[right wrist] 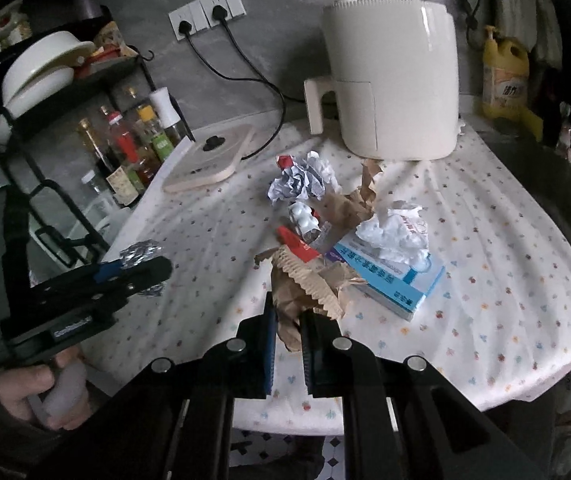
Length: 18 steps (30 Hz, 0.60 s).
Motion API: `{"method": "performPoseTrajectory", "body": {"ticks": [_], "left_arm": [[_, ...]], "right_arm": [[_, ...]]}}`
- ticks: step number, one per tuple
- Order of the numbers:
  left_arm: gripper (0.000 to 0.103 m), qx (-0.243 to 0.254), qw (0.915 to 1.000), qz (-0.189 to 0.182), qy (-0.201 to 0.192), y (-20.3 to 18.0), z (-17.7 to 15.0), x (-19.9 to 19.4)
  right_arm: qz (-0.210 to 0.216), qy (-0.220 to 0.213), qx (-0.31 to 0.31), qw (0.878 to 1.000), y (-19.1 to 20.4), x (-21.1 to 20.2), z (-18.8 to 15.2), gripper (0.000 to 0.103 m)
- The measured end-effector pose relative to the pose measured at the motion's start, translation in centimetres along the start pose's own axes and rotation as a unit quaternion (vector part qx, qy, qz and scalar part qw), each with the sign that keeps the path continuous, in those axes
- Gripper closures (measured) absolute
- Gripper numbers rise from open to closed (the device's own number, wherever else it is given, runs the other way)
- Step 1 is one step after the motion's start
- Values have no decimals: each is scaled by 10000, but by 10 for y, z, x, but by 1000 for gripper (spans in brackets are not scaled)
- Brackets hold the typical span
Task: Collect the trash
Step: 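Grasp the foil ball with the left tool while the right tool grasps a brown paper scrap, then carry the foil ball and brown paper toward the white bin with both tools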
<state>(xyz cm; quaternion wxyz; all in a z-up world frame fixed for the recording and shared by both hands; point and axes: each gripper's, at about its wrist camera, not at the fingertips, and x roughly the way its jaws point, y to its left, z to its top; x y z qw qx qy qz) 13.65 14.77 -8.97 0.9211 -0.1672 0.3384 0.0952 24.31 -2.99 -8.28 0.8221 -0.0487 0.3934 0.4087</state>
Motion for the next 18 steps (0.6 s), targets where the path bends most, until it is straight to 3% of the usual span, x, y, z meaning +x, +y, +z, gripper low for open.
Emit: {"method": "performPoseTrajectory", "body": {"ticks": [18], "left_arm": [[61,730,9942,-771,179,-108,-19,-8]], "right_arm": [[-997,-335,685,9921,-68,-110,-70,91]]}}
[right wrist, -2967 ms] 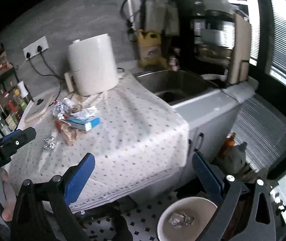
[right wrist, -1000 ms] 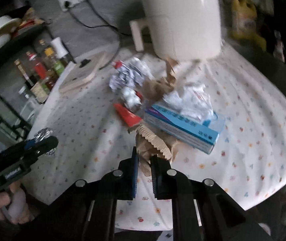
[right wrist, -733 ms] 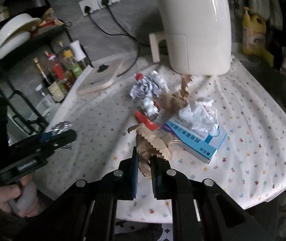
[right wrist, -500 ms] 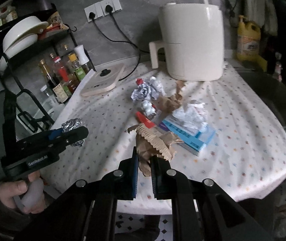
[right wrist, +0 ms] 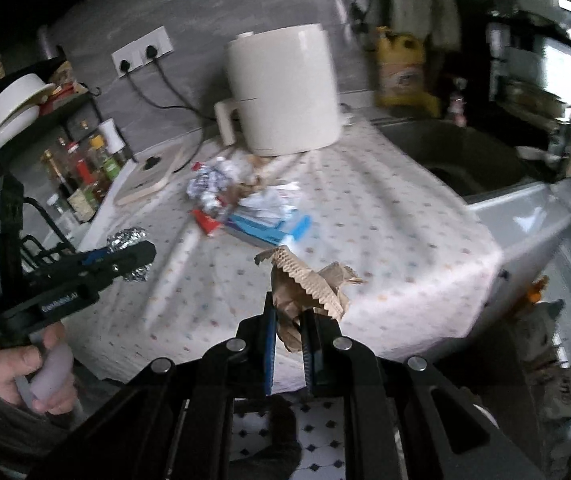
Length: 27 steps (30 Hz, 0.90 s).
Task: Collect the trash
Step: 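Carry the foil ball and brown paper toward the white bin with both tools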
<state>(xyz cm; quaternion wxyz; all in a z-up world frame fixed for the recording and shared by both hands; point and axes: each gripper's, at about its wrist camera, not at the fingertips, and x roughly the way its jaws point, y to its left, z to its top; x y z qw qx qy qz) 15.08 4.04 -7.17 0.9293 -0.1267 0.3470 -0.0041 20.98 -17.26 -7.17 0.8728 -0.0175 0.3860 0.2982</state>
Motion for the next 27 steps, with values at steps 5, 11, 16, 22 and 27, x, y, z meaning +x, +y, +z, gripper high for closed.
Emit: {"method": "performPoseTrajectory", "body": {"ticks": [5,11,16,22,27], "left_arm": [[61,241,9994,-215,99,-33,-2,7],[61,524,9970,-526,238,-77,-9,18],[61,740,9936,-759,388,-114,-18,30],[61,943,9886,-982,636,-147,-33,49],[61,1049,9839,-1144,882,-171,-50,67]], "right_arm": [[-214,-71,254,9994,-25,-24,-16,91],[-546,-116,617,9965,-64,-50,-40,91],[-816,-115,880,9927,-93,-67,-61,90],[-1108,-21,1201,9866,-126,-78,-91,89],[-1323,207,1580,9783,-157,-68,-131,86]]}}
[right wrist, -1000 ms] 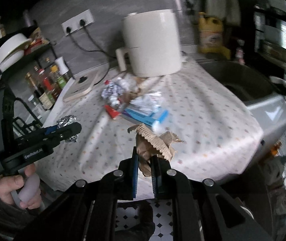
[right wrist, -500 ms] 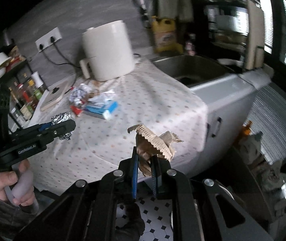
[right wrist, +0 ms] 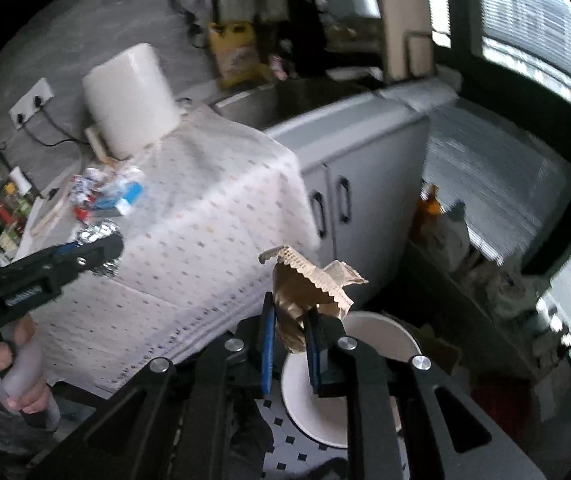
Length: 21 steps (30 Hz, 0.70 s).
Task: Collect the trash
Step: 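Carry the foil ball and brown paper toward the white bin with both tools, then open the left tool over the bin while the right tool releases the brown paper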
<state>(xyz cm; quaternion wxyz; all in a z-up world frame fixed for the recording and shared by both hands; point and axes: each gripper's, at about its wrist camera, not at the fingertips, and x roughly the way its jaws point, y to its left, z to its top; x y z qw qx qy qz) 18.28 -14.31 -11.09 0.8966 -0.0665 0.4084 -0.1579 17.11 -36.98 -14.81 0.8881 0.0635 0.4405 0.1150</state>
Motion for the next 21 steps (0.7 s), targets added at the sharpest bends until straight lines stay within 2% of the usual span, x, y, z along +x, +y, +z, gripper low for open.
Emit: {"method": "performPoseTrajectory", "body": {"ticks": [1,2,4,8,16,21], "left_arm": [[61,2,10000,-21,33,-4,-1,4],[61,11,10000,-51,71,-7,-1,9],[61,88,9998,-118,142,-15,-4,18],[61,264,9992,-205,215,-28,-10,29],[61,337,9969,-493,511,-54,-30,63],[61,445,9937,-757,691,-81,-43,82]], "right_arm": [[-36,87,53,9999,-5,8,-6,82],[-75,186,115,9997,-12,17,-12,67],[-291,260,248,9989,-24,25,-21,45],[-386,285,509,9975,-42,24,-33,36],[-662,196,799,9944,-75,-8,-53,31],[-911,120,1046,9903,-101,-31,-64,31]]}}
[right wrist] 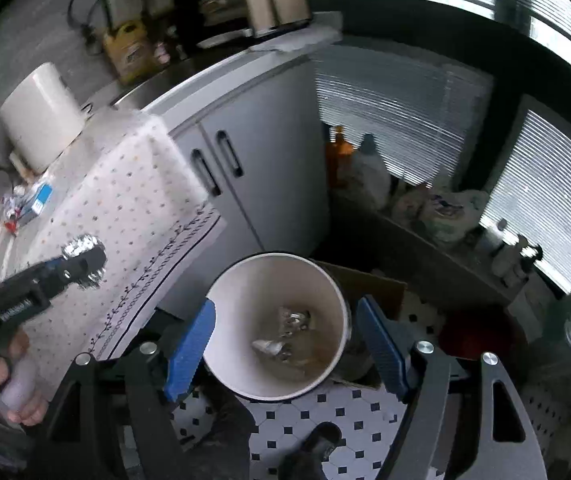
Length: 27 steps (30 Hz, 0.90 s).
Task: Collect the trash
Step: 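Open the left tool over the bin while the right tool releases the brown paper, then bring both tools back over the remaining trash on the counter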
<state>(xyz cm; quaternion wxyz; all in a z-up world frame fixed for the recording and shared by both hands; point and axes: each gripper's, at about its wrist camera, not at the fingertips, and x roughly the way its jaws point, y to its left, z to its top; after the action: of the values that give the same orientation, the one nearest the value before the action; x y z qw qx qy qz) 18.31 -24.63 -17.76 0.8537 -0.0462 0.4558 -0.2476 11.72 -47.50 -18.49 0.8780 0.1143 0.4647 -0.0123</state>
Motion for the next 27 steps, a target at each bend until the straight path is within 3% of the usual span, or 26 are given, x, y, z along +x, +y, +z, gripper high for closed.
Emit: {"method": "performPoseTrajectory", "body": {"ticks": [5,6,8,11,18,27], "left_arm": [[57,112,9994,-282,160,-23,-1,18],[52,139,9991,-363,187,-27,-1,21],[26,171,9985,-490,171,-34,0,22],[17,286,9984,-490,4,-41,2,15],[9,58,9995,-34,-297,-20,12,-18],[6,-359,9949,601,-722,25,11,-76]], "right_arm": [[-122,-72,136,9998,-18,-15,-5,30],[-136,-85,153,9998,-21,-17,-6,30],[-178,-128,176,9996,-26,-22,-7,30],[-179,-180,240,9994,-30,-28,-7,30],[69,-273,152,9995,-15,-31,1,30],[636,-460,-365,9962,46,-33,27,28]]}}
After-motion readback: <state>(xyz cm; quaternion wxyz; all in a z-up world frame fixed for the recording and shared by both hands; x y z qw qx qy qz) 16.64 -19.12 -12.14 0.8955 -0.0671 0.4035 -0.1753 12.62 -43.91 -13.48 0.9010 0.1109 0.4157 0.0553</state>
